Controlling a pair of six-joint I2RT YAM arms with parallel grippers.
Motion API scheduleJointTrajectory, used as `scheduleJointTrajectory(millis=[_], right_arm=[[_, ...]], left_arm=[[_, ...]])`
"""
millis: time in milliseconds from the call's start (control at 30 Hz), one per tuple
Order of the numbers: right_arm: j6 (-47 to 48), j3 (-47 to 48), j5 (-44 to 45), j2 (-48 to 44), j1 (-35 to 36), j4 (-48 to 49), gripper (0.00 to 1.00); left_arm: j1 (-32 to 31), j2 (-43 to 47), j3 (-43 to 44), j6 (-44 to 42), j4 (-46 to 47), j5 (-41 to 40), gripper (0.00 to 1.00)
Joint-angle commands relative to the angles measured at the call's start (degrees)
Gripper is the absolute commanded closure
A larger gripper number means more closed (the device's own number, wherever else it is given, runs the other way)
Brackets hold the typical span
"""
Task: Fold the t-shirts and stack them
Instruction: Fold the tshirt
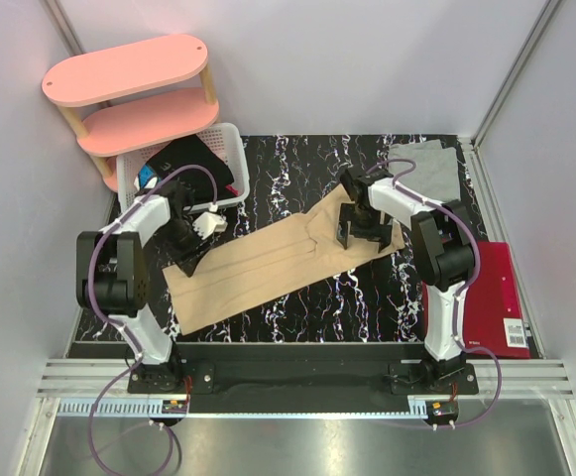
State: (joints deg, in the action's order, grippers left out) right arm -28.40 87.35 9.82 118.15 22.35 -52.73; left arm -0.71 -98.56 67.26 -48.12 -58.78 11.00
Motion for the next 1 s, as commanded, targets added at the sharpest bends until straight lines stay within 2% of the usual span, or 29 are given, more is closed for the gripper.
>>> scheduleJointTrajectory(millis=[0, 200, 500, 700, 900, 967], right_arm=[[-0.7, -1.1, 3.2, 0.8, -0.4, 1.0, 0.0], [1.0, 4.7, 1.3, 9.3, -2.8, 1.6, 0.0], [6.0, 22.0, -1.7, 18.4, -4.9, 1.1, 0.0], [7.7, 36.9, -4.6, 27.2, -6.6, -2.8, 0.0], [10.4, 55.3, -5.0, 36.2, -7.8, -7.7, 0.0], [10.6, 58.6, -5.3, 38.4, -8.5, -8.6, 0.0]], left_arm=[[-0.3, -4.3, 2.0, 1.1, 3.0, -4.1, 0.44], [-1.3, -3.9, -3.2, 1.4, 6.7, -8.6, 0.44], [-7.0, 1.0, -8.9, 5.4, 7.6, -10.0, 0.36], [-12.5, 2.2, -10.5, 8.4, 7.5, -9.0, 0.35], [-16.5, 0.5, -9.2, 10.5, 7.4, -6.7, 0.36], [-18.1, -0.6, -8.6, 11.2, 7.5, -5.7, 0.36]])
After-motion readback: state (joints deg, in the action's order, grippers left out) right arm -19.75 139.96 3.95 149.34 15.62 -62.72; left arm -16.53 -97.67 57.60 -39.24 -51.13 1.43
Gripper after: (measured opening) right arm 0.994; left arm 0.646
